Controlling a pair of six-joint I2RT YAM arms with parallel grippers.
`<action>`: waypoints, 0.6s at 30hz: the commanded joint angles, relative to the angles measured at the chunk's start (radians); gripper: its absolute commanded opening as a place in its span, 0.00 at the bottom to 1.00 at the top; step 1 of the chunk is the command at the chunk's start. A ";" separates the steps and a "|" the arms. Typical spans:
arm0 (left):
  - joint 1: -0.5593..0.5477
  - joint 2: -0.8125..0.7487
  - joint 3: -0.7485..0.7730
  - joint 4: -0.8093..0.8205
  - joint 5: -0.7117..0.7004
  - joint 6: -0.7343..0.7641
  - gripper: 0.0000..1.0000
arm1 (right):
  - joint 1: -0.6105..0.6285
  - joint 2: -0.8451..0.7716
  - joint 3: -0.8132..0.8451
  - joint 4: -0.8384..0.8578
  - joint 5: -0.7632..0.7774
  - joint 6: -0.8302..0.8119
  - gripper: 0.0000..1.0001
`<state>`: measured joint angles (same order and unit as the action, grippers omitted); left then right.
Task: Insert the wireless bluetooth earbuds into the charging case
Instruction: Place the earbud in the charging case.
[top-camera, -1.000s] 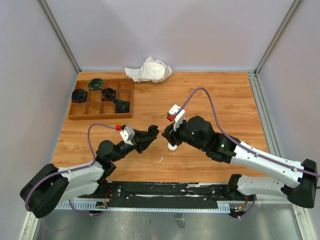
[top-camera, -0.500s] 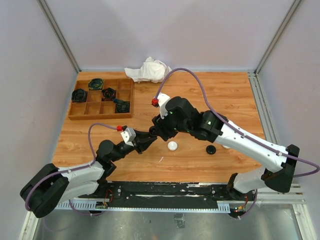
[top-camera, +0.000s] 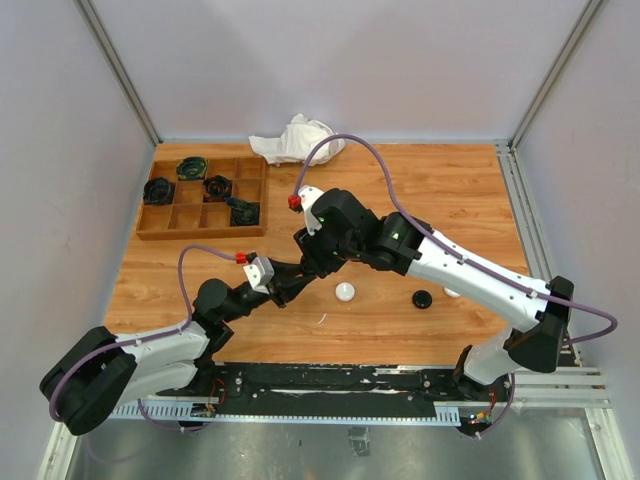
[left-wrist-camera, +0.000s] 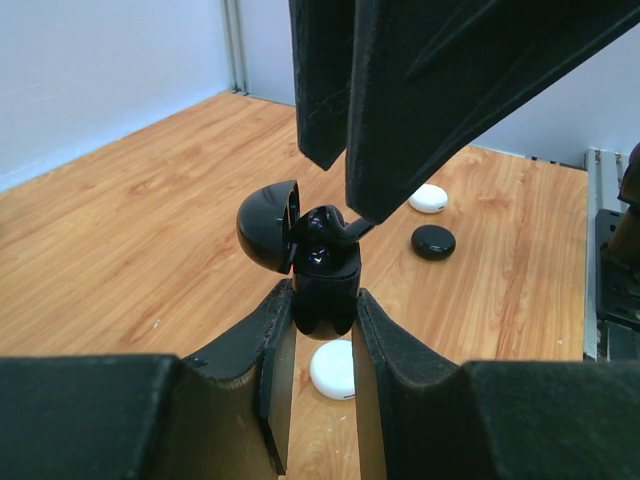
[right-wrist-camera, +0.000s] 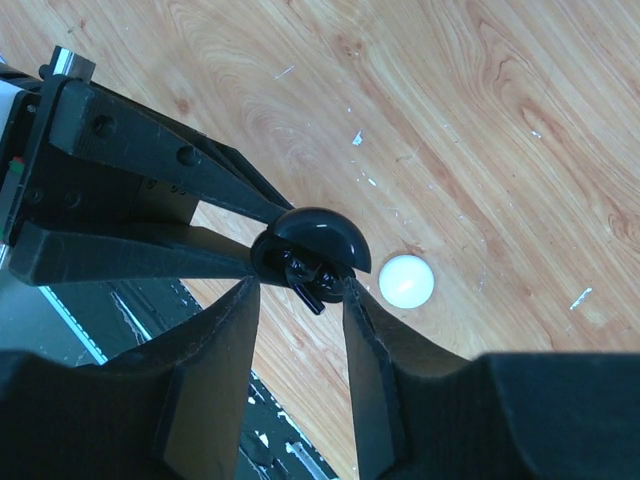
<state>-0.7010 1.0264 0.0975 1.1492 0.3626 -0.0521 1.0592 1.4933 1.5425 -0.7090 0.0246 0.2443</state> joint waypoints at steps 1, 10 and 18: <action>-0.009 -0.005 0.024 0.023 0.009 0.023 0.00 | -0.008 0.015 0.035 -0.011 -0.006 0.022 0.39; -0.011 -0.011 0.023 0.023 0.009 0.027 0.00 | -0.008 0.042 0.035 0.002 -0.027 0.024 0.34; -0.012 -0.008 0.029 0.023 0.012 0.022 0.00 | -0.008 0.061 0.030 0.001 -0.036 0.028 0.32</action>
<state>-0.7040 1.0256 0.0978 1.1416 0.3653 -0.0448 1.0592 1.5379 1.5455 -0.7044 -0.0010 0.2607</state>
